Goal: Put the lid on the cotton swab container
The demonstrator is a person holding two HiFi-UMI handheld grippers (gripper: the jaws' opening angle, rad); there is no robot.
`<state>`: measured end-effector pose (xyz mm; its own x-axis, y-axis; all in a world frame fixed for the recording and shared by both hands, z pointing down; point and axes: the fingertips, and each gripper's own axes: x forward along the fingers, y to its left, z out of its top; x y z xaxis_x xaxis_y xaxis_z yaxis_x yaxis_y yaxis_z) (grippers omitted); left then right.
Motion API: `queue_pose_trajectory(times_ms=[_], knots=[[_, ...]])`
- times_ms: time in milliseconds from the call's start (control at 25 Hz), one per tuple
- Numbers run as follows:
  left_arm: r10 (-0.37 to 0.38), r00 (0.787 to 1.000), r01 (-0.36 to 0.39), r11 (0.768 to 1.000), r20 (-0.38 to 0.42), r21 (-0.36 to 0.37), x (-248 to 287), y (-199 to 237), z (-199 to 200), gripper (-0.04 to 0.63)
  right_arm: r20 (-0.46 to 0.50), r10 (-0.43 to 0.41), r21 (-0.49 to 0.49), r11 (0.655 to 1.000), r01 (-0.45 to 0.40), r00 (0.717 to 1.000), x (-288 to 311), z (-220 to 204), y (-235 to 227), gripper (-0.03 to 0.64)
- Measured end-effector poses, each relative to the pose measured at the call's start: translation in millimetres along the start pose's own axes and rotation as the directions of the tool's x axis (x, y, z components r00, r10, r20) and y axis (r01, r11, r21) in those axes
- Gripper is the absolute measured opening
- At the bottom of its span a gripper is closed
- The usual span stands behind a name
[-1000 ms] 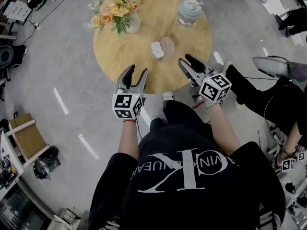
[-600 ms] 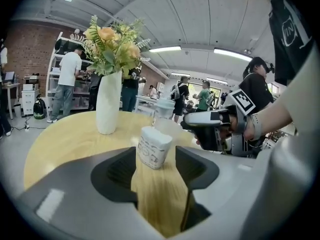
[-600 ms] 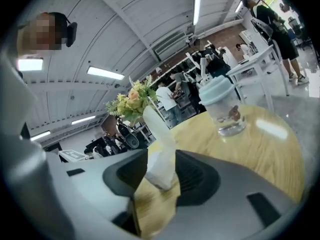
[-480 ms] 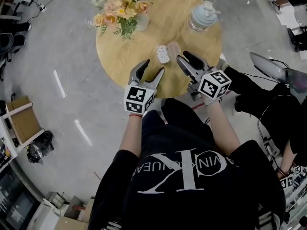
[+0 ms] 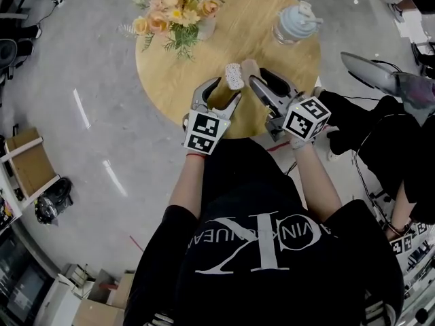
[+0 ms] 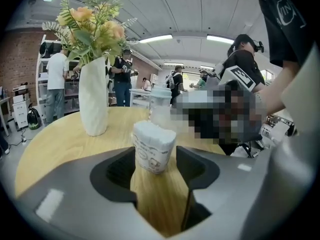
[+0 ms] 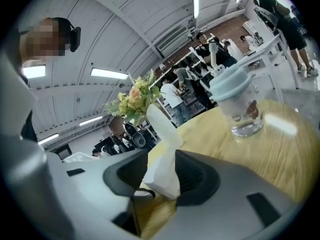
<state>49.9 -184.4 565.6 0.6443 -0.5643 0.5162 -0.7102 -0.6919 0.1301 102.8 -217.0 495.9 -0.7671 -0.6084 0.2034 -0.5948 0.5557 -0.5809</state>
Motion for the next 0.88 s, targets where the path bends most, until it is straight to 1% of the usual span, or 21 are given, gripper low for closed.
queue_pose_trajectory(times_ms=[240,600,760,880], knots=[[-0.022,1.000,0.023,1.000,-0.009,0.008,5.0,1.6,1.0,0.244,0.016,0.022,0.013,1.000,-0.022,1.000,5.6,4.6,12.6,0.137],[-0.036,0.999,0.036,0.999,-0.009,0.009,12.1,1.8,-1.5,0.244,0.023,0.018,0.027,0.999,-0.019,1.000,14.5,5.2,19.7,0.137],[-0.035,0.999,0.035,0.999,-0.016,-0.002,12.0,1.6,-6.0,0.244,0.000,0.031,0.027,0.999,-0.031,1.000,21.0,0.1,25.4,0.136],[-0.033,0.999,0.032,0.999,-0.021,-0.009,12.5,1.8,-7.6,0.244,-0.031,0.042,0.012,0.999,-0.042,0.999,28.2,-5.0,29.3,0.124]])
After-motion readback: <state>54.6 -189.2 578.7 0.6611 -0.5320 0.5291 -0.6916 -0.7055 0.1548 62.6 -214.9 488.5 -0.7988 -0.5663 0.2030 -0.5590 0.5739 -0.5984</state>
